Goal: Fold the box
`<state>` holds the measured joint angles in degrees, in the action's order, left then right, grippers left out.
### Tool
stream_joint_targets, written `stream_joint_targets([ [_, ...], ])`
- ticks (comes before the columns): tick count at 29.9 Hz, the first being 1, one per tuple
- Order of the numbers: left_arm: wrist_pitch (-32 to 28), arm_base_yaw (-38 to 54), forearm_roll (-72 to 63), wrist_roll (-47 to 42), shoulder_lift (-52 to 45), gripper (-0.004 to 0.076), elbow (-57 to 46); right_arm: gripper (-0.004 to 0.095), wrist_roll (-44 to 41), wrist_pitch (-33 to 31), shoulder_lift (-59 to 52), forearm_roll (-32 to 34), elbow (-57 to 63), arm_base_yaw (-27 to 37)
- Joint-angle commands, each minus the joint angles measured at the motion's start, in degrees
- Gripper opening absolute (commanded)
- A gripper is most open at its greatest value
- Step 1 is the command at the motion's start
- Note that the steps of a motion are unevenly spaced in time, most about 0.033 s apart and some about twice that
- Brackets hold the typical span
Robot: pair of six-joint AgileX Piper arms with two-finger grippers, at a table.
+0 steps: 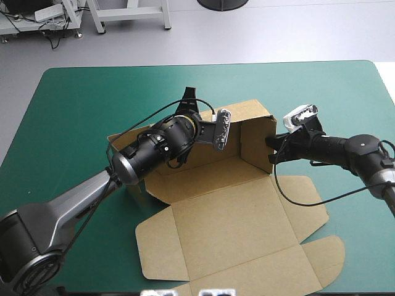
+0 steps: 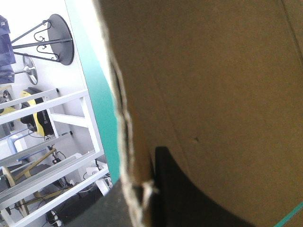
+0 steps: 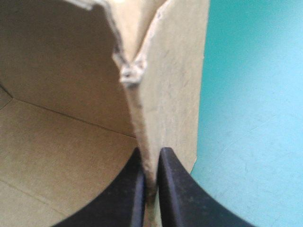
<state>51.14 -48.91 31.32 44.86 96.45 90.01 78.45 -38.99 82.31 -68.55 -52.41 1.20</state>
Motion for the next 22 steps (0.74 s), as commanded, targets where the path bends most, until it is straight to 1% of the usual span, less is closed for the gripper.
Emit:
stream_joint_targets([
  [1, -2.16, -1.02, -4.89, 1.46, -1.72, -0.0010, 0.93, 0.0000, 1.35, 4.80, -0.89, -4.71, -1.20, 0.31],
  [4, -2.89, -1.02, -5.13, 1.46, -1.72, -0.0010, 0.93, 0.0001, 2.16, 5.55, -0.89, -6.79, -1.20, 0.31],
  [11, -3.28, -1.02, -5.13, 1.46, -1.72, -0.0010, 0.93, 0.0001, 2.16, 5.76, -0.89, -6.90, -1.20, 0.31],
  [15, -3.86, -1.02, -5.13, -1.35, -1.72, 0.0000, 0.93, 0.0001, 1.93, 5.49, -0.89, -6.90, -1.20, 0.31],
  [16, -3.86, -1.02, -5.13, -1.35, -1.72, 0.0013, 0.93, 0.0002, 1.93, 5.49, -0.89, -6.90, -1.20, 0.31],
  [18, -3.98, -1.02, -5.03, -1.35, -1.72, 0.0078, 0.93, 0.0001, 1.93, 5.25, -0.89, -6.90, -1.20, 0.31],
  [22, -6.26, -1.02, -5.13, -2.32, -1.72, 0.0262, 0.93, 0.0002, 1.49, 5.13, -0.89, -6.90, -1.20, 0.31],
])
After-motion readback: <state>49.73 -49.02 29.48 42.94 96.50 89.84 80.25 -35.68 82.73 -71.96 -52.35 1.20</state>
